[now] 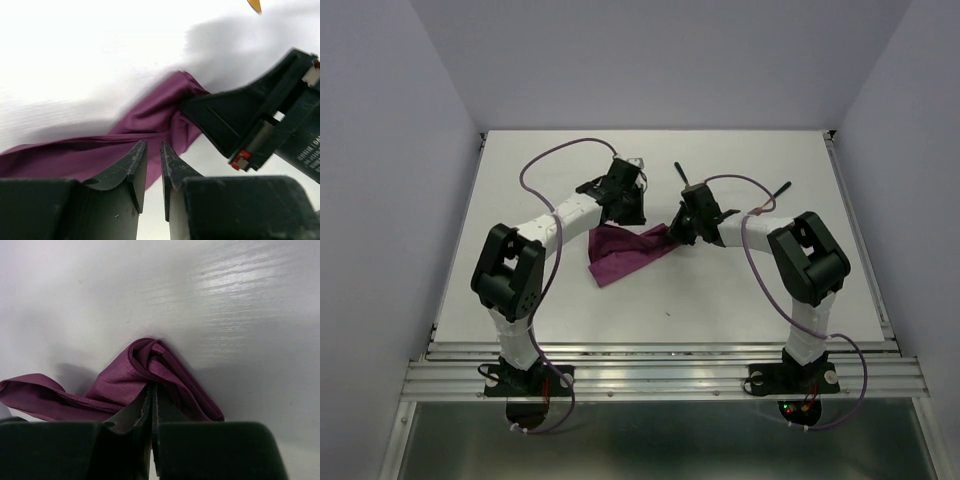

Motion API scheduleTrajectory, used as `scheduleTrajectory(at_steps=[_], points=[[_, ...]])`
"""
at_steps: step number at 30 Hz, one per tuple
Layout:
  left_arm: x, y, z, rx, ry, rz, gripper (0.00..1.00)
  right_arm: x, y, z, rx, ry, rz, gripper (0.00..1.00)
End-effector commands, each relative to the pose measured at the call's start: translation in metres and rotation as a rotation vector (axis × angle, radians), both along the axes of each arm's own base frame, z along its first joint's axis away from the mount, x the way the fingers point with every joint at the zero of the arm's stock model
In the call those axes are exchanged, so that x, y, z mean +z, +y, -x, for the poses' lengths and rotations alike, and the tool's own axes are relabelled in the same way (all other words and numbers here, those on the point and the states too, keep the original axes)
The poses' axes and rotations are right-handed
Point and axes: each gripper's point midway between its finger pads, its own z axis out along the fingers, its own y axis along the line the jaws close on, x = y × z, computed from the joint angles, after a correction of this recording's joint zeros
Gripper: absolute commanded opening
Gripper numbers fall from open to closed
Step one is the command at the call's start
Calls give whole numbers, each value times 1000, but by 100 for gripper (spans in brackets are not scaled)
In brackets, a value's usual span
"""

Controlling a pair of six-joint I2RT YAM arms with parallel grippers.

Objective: Fold the napkin into a case and place the utensils inside
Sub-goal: Fold the 2/3-rectangle-folded napkin at the center of the board.

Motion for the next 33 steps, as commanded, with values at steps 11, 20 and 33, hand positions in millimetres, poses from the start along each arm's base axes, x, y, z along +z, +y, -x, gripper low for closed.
scheduleTrajectory(at_steps=[11, 20, 33], points=[[-13, 114, -35, 307, 82, -71, 29, -8, -15, 2, -11, 7, 42, 4], [-54, 118, -25, 284, 201, -33, 25, -7, -13, 1, -9, 6, 34, 4], [-27, 91, 23, 115, 234, 153, 1, -8, -15, 1, -21, 8, 37, 4]])
